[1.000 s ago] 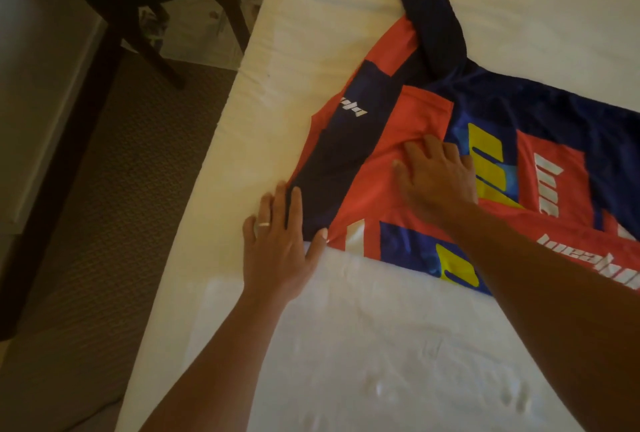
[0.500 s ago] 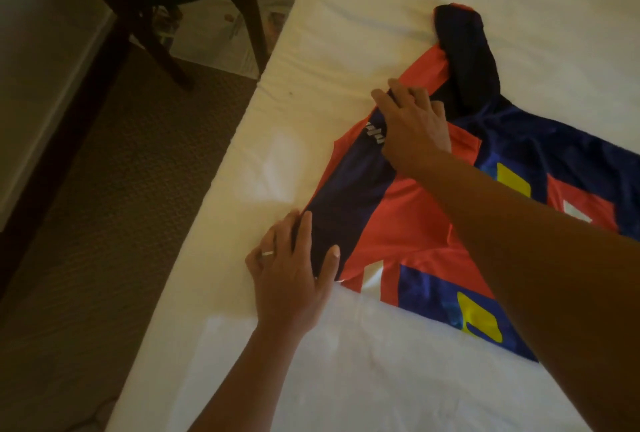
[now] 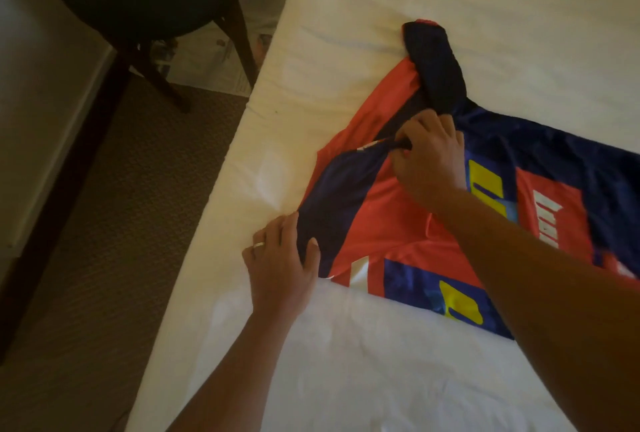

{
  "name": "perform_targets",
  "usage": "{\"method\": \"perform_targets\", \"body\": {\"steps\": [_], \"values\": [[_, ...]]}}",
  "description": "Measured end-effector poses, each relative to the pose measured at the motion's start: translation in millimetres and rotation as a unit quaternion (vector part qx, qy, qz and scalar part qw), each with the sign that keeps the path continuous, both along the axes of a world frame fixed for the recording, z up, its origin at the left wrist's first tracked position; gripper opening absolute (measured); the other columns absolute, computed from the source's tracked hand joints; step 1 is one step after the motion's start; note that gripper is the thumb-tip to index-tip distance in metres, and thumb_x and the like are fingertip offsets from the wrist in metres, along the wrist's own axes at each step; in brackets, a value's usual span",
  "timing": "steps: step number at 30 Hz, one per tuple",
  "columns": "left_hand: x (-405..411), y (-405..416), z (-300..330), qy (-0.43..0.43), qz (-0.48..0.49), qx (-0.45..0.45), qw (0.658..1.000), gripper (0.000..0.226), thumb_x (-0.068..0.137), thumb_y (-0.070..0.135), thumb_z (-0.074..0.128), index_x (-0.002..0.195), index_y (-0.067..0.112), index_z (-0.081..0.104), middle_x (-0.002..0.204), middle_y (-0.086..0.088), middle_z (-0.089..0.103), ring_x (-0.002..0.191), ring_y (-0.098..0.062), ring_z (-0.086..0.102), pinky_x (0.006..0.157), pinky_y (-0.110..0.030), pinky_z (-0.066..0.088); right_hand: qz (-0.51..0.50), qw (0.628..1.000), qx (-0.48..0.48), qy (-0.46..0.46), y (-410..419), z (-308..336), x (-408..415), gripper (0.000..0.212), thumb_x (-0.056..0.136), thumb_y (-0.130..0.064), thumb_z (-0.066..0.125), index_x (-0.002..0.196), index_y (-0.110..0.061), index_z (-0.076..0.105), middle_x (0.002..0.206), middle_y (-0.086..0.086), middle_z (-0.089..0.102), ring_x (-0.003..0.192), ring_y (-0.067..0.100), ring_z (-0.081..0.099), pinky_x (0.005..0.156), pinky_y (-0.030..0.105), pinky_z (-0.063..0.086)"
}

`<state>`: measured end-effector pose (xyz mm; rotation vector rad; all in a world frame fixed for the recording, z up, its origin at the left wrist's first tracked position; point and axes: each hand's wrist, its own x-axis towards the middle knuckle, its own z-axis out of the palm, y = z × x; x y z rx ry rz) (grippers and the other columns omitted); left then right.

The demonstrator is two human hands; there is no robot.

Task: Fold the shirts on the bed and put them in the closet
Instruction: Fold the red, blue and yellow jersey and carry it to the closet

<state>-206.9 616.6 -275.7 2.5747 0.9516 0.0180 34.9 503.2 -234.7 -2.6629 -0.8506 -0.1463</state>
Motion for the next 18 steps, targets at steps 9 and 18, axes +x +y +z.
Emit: {"method": "perform_targets", "body": {"steps": [9,18], "values": [[-0.2,22.6,3.9,0.027,-0.146,0.124,0.981,0.045,0.094,0.034,0.051,0.129,0.008,0.06,0.115,-0.016,0.063,0.095,-0.036,0.061,0.076,-0.044,0.047,-0.041,0.998,0.039,0.04,-150.1,-28.1,-116.8,0.01,0.072,-0.009,0.061,0.081,-0.01,0.067,0.086,0.007,0.065,0.081,0.035,0.055,0.07,0.045,0.047],[-9.6,25.7,2.3,-0.098,-0.252,0.176,0.947,0.031,0.087,0.016,0.053,0.113,0.008,0.07,0.106,-0.015,0.063,0.086,-0.039,0.059,0.069,-0.044,0.046,-0.05,0.997,0.036,0.043,-185.2,-39.4,-153.0,0.013,0.076,-0.004,0.062,0.085,-0.004,0.071,0.085,0.01,0.067,0.077,0.033,0.051,0.067,0.042,0.046]]}}
